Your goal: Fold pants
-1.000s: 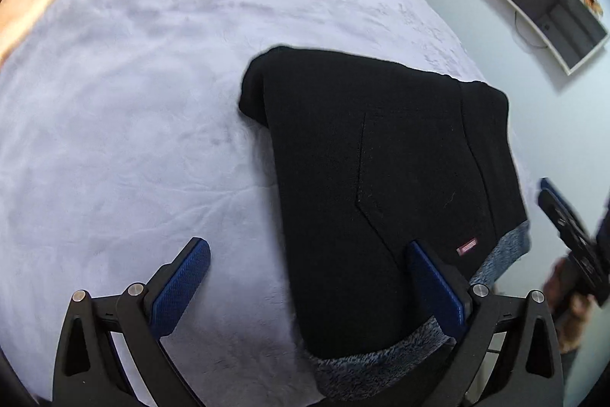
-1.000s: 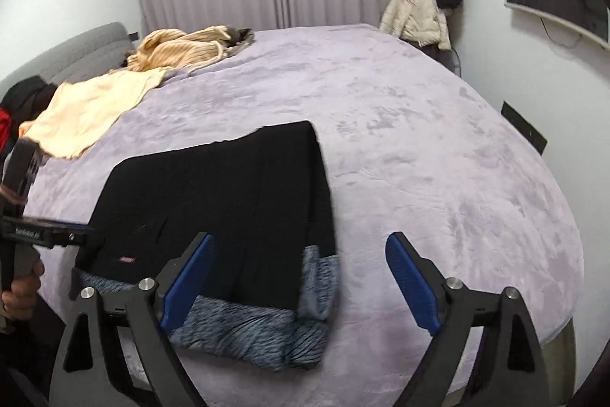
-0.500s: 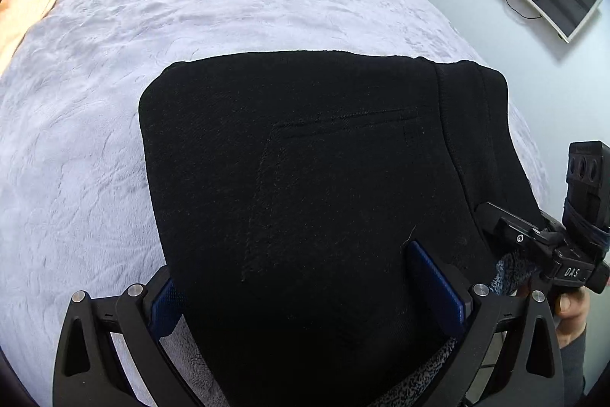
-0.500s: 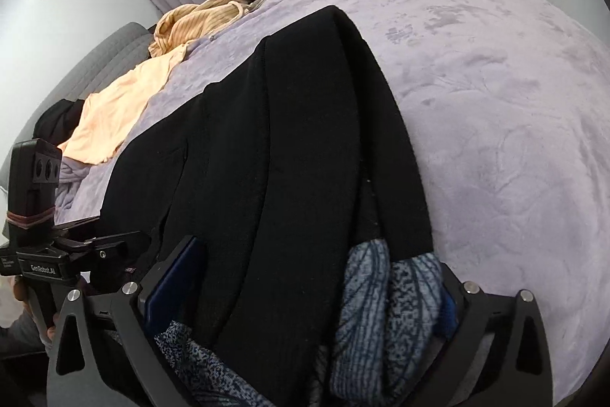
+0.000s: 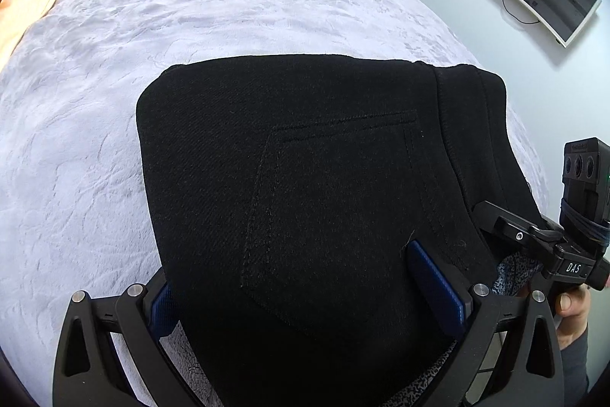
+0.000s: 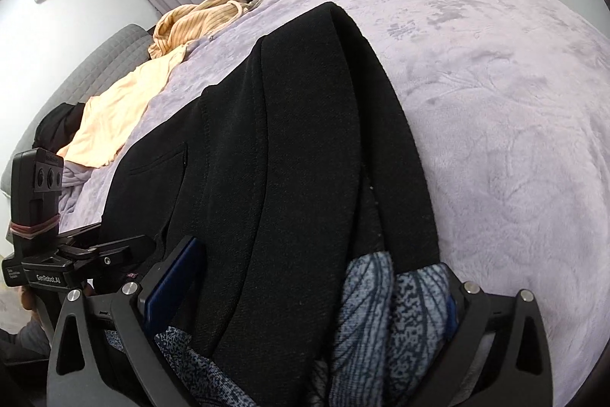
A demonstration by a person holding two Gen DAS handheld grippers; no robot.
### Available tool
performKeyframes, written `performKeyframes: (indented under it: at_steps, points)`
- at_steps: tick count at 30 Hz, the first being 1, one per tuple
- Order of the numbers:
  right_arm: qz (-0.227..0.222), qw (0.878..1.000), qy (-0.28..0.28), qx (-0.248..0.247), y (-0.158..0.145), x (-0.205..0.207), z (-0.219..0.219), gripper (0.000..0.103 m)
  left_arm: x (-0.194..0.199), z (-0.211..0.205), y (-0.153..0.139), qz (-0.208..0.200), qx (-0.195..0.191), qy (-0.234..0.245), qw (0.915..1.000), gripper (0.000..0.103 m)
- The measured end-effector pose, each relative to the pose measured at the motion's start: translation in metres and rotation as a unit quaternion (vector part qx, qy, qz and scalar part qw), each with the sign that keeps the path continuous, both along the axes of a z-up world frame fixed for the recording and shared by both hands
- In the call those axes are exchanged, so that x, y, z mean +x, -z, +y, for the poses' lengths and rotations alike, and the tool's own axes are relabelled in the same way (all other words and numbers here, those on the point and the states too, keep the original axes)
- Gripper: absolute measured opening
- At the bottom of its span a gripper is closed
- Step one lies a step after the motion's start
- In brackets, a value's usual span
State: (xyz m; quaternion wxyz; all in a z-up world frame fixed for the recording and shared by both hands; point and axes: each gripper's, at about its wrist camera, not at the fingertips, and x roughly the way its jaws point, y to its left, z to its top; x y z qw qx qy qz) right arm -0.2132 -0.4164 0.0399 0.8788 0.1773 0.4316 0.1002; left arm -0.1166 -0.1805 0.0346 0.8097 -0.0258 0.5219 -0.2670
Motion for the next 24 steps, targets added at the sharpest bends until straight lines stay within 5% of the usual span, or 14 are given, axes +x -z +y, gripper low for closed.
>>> performKeyframes:
  at_steps: [2,10,16,24]
  points:
    - [0.002,1.0,0.0,-0.002,-0.001,0.003,0.006,0.101,-0.004,-0.001,0.0,-0.004,0.003,0.005,1.0,0.103]
    - [-0.028,0.999,-0.022,-0.032,-0.031,-0.013,0.029,0.063,-0.015,0.014,-0.019,-0.046,-0.005,0.036,0.9983,0.058]
    - [-0.073,0.995,-0.056,-0.034,-0.072,-0.024,0.065,0.057,-0.022,0.048,-0.04,-0.062,-0.02,0.029,0.9975,0.054]
    - [-0.111,0.986,-0.124,-0.006,-0.098,0.008,0.138,0.057,-0.006,0.147,-0.088,-0.102,-0.016,-0.06,0.9929,0.054]
